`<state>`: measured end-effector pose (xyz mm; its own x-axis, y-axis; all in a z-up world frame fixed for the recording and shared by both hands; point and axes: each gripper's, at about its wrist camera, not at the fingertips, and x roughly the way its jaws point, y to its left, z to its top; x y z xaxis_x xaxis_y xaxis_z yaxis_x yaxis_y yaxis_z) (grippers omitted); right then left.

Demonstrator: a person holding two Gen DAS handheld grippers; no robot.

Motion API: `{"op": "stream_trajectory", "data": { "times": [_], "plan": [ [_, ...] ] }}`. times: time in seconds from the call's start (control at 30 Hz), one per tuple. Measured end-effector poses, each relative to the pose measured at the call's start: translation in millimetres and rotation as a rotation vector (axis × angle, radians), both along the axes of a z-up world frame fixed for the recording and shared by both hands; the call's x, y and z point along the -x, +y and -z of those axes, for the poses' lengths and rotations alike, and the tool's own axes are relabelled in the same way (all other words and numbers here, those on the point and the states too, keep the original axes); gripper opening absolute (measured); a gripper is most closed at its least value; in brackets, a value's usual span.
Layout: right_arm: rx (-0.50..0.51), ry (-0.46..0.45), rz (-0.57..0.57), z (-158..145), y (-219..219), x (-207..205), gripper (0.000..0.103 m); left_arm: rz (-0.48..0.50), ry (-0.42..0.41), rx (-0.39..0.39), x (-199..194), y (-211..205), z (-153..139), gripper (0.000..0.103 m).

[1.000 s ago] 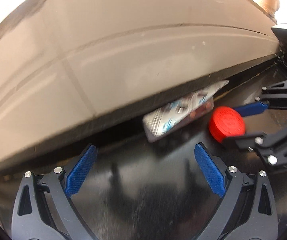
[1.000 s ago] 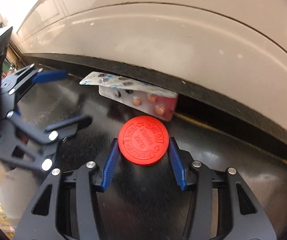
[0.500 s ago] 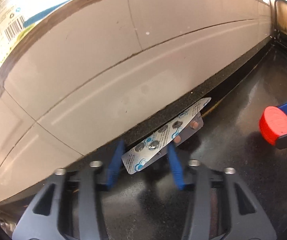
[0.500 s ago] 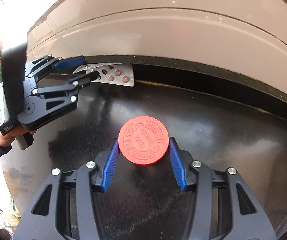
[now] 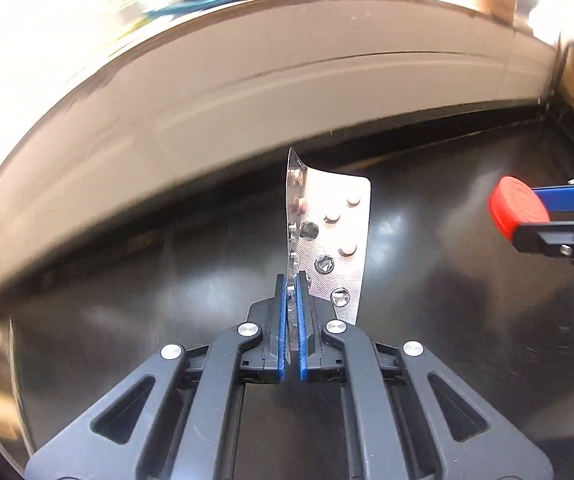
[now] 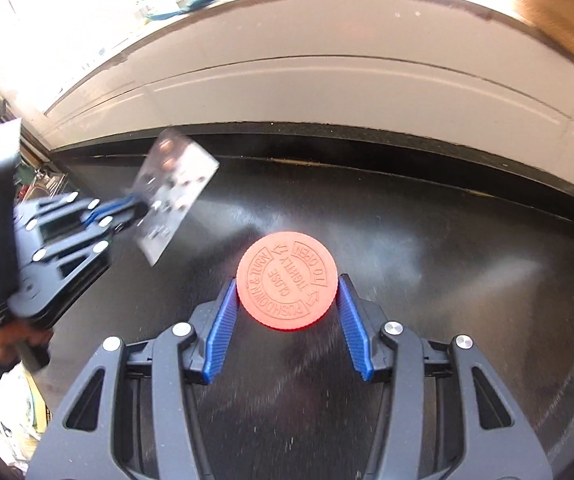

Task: Collect trash
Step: 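Carry blister pack and red cap over the bin and open both tools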

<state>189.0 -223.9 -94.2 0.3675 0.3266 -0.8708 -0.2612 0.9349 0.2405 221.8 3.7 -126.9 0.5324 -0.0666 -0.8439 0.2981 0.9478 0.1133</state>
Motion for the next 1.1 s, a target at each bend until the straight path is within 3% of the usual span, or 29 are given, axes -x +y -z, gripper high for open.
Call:
{"op": "stream_trajectory", "data": {
  "times": [0.37,0.7,0.9,1.1],
  "plan": [
    [0.039,-0.050,-0.047,-31.8,3.1,87.2,0.049,-0.155,0.051,0.086,128.7,24.6,-34.1,0.004],
    [0.048,-0.070,-0.120,-37.5,42.2,126.5,0.049,-0.252,0.032,0.120,183.9,37.5,-31.2,0.004],
    [0.028,-0.087,-0.254,-46.9,99.5,134.7,0.049,-0.381,0.005,0.118,207.2,80.6,-40.7,0.004],
    [-0.014,-0.095,-0.458,-54.4,186.7,151.7,0.049,-0.595,-0.012,0.112,261.6,146.9,-43.9,0.004]
  ]
}}
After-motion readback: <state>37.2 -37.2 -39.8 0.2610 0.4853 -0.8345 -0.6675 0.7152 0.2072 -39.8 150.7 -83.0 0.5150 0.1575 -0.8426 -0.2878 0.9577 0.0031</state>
